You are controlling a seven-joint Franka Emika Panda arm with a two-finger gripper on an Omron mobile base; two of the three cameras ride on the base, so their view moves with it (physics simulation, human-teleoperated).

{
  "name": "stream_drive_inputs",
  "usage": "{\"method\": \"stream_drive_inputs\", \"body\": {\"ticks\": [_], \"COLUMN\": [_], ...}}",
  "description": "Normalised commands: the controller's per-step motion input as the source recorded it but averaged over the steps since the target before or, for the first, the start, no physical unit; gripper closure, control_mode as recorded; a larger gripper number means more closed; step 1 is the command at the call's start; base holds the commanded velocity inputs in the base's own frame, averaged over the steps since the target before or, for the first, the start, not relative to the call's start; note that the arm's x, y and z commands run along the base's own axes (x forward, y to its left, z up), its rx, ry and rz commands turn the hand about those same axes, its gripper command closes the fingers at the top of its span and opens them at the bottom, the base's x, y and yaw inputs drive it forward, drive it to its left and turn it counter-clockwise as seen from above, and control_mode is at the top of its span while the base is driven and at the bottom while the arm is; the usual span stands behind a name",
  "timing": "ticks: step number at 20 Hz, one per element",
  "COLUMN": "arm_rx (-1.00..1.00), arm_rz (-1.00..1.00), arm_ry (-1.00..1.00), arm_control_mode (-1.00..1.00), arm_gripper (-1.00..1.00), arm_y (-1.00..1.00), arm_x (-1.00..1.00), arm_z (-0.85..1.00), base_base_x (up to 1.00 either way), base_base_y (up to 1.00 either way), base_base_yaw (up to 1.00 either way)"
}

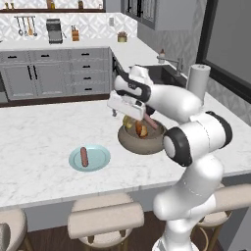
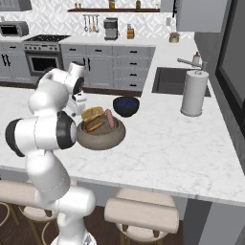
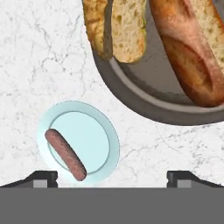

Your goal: Place one bun and one sausage from the bowl on each plate.

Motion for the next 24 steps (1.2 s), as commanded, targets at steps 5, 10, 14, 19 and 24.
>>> {"method": "stream_drive_inputs", "body": {"ticks": [5,10,14,19,24], "arm_rx": [-0.13,-0.1,0.0,0.0,0.0], "arm_rz": [-0.16,-0.13,-0.04,0.0,-0.01], "arm_ry": [0.03,0.06,0.01,0.0,0.0], "arm_control_mode": [-1.0,-1.0,-1.0,-1.0,-1.0], "arm_gripper": [-1.0,-1.0,-1.0,-1.0,-1.0], "arm_y": [-0.43,-0.33,-0.11,0.0,0.0], "arm_x": [0.1,0.21,0.2,0.28,0.33], "arm_z": [-0.32,-0.19,-0.2,-0.19,-0.16], "base_base_x": [0.0,0.0,0.0,0.0,0.0], "base_base_y": [0.0,0.0,0.0,0.0,0.0], "base_base_yaw": [0.0,0.0,0.0,0.0,0.0]}}
